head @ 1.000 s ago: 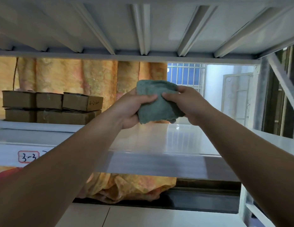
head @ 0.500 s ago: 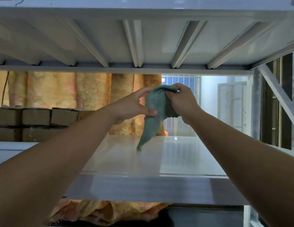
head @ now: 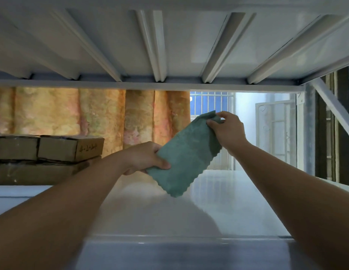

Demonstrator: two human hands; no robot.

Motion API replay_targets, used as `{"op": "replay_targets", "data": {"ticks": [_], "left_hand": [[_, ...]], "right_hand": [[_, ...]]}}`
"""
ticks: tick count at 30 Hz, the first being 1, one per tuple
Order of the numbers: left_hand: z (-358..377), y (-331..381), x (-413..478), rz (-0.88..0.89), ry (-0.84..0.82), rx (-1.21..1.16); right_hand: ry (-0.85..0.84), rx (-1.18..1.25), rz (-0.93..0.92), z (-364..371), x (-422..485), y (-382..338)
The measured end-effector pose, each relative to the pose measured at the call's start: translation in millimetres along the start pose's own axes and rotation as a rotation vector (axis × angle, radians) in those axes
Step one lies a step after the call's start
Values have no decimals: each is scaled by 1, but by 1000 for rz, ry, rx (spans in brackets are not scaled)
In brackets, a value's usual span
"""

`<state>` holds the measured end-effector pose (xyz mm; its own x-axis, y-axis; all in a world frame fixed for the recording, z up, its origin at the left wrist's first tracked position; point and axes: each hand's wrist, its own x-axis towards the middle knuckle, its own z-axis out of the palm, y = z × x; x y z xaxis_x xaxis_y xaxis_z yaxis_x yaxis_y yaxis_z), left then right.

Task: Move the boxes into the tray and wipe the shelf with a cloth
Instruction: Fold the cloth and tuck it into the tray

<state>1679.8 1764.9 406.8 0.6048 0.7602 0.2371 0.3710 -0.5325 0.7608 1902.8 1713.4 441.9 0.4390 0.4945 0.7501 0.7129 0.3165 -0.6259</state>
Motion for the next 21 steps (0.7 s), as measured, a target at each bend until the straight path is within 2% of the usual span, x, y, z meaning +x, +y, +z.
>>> {"op": "replay_targets", "data": {"ticks": [2, 5, 11, 14, 16, 19, 21], "left_hand": [[3, -8, 1, -35, 56, -41], [15, -9, 0, -126, 71, -224], [31, 1, 2, -163, 78, -513], [32, 0, 3, -171, 94, -563], [33, 0, 4, -178, 130, -593], [30, -1, 6, -138, 164, -642], [25, 0, 5, -95, 160, -680]], "right_hand": [[-20, -8, 34, 2, -2, 13], [-32, -37, 43, 0, -4, 19], [-74, -123, -125, 13, -23, 4], [-217, -124, -269, 22, -40, -10], [-373, -146, -333, 27, -51, -17], [-606, -62, -327, 27, -63, -24], [-663, -49, -327, 25, -66, -26]]}}
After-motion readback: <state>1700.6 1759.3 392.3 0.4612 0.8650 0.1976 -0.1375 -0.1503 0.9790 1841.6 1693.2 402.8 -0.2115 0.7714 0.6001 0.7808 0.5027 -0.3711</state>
